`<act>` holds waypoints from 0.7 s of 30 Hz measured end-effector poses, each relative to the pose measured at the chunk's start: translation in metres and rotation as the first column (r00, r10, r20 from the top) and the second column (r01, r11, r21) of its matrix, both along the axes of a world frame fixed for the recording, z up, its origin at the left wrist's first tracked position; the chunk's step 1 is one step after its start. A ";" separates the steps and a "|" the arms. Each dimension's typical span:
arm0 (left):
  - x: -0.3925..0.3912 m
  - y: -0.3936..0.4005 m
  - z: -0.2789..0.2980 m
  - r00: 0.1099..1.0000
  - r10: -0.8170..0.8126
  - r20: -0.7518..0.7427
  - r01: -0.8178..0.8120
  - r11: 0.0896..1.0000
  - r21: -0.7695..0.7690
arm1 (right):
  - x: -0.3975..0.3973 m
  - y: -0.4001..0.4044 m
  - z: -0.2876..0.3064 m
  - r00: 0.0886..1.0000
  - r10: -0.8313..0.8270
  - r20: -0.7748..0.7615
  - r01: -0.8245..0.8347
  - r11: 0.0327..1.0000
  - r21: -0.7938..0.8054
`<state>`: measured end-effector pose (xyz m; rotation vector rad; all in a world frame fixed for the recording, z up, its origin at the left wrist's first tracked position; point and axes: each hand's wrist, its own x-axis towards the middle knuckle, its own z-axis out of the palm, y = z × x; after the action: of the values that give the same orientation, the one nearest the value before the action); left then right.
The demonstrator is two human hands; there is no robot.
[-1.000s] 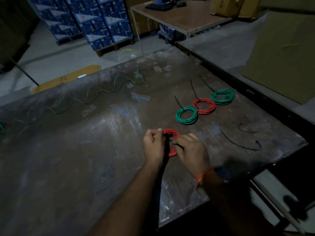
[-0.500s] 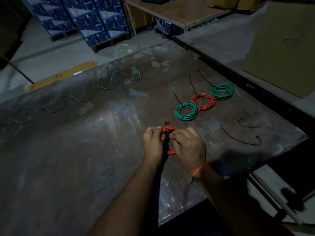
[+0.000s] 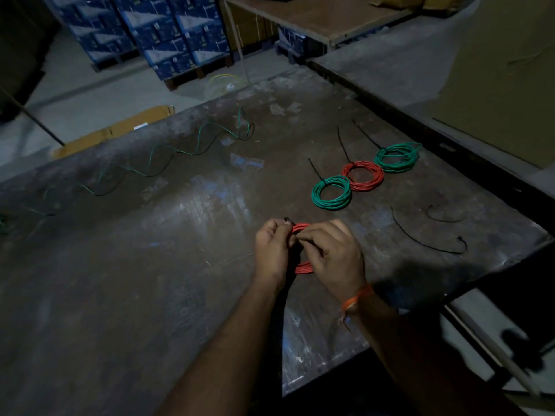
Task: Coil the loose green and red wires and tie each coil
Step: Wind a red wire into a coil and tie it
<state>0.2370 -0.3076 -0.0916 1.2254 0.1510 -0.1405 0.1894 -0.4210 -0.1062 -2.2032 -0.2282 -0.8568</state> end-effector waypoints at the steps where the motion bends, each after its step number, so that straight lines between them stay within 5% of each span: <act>1: 0.000 0.000 0.000 1.000 0.006 0.004 -0.006 1.000 -0.001 | 0.000 -0.001 0.000 1.000 0.002 -0.002 -0.002 1.000 0.012; 8: 0.000 0.003 -0.003 0.999 0.021 0.041 -0.023 0.998 0.053 | -0.006 -0.001 0.008 0.996 0.077 -0.034 -0.074 0.994 0.083; 14: 0.000 0.004 -0.002 0.999 -0.049 -0.003 0.049 0.996 0.081 | -0.002 -0.018 0.010 0.958 -0.017 -0.286 0.184 0.802 0.569; 21: 0.002 0.004 -0.002 0.999 -0.035 0.033 0.032 0.995 0.092 | 0.027 -0.033 0.026 0.825 0.276 -0.494 -0.002 0.874 0.485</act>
<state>0.2394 -0.3037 -0.0934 1.3213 0.1081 -0.1430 0.2166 -0.4540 -0.0798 -1.8418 0.0927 -0.1304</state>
